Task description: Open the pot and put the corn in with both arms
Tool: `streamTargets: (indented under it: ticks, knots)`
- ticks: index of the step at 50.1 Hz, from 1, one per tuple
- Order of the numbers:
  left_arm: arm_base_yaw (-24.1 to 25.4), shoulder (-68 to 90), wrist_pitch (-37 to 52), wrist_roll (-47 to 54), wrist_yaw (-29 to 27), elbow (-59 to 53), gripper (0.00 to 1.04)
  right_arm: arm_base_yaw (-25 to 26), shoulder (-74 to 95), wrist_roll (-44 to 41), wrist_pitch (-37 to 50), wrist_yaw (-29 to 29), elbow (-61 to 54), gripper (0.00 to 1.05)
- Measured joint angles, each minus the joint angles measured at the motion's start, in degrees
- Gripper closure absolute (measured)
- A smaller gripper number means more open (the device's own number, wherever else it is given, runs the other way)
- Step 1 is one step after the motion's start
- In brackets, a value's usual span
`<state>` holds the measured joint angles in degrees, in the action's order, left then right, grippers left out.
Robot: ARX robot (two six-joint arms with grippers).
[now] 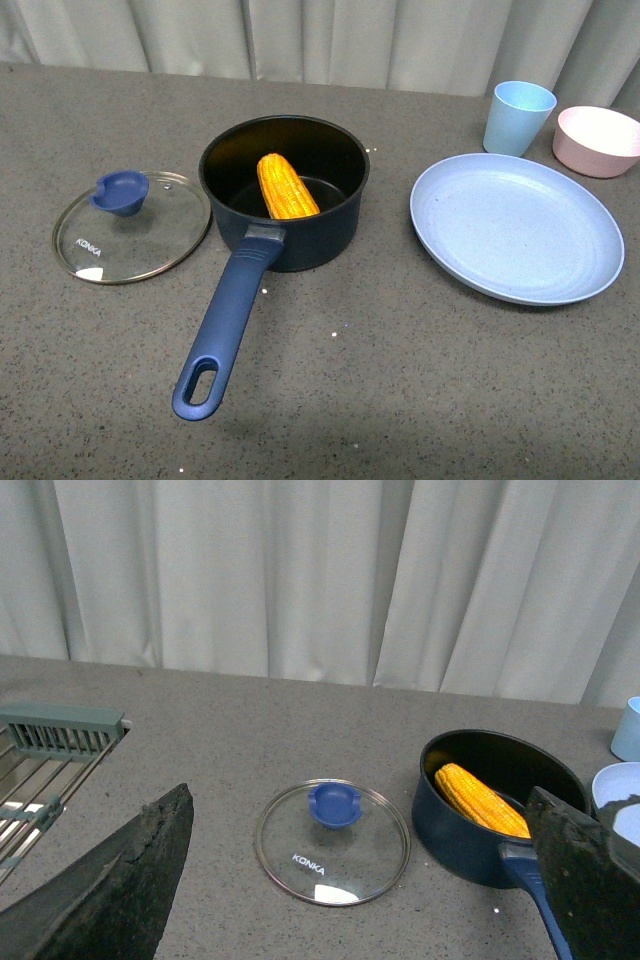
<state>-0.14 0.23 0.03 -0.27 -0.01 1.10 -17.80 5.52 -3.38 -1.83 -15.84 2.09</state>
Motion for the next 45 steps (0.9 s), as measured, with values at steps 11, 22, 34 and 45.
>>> streamTargets:
  ticks: [11, 22, 34, 45]
  knots:
    - [0.00, 0.00, 0.00, 0.00, 0.00, 0.00, 0.06, -0.02, -0.44, -0.57, 0.09, 0.55, -0.02, 0.09]
    - [0.00, 0.00, 0.00, 0.00, 0.02, 0.00, 0.06, 1.14, -2.43, 1.40, 3.65, 0.17, -1.75, 0.24]
    - [0.00, 0.00, 0.00, 0.00, 0.00, 0.00, 0.06, 7.04, -4.33, 2.60, 2.91, 5.75, -1.75, 0.60]
    - [0.00, 0.00, 0.00, 0.00, -0.02, -0.02, 0.06, 17.35, -5.29, 2.80, 1.84, 15.15, -1.77, 0.99]
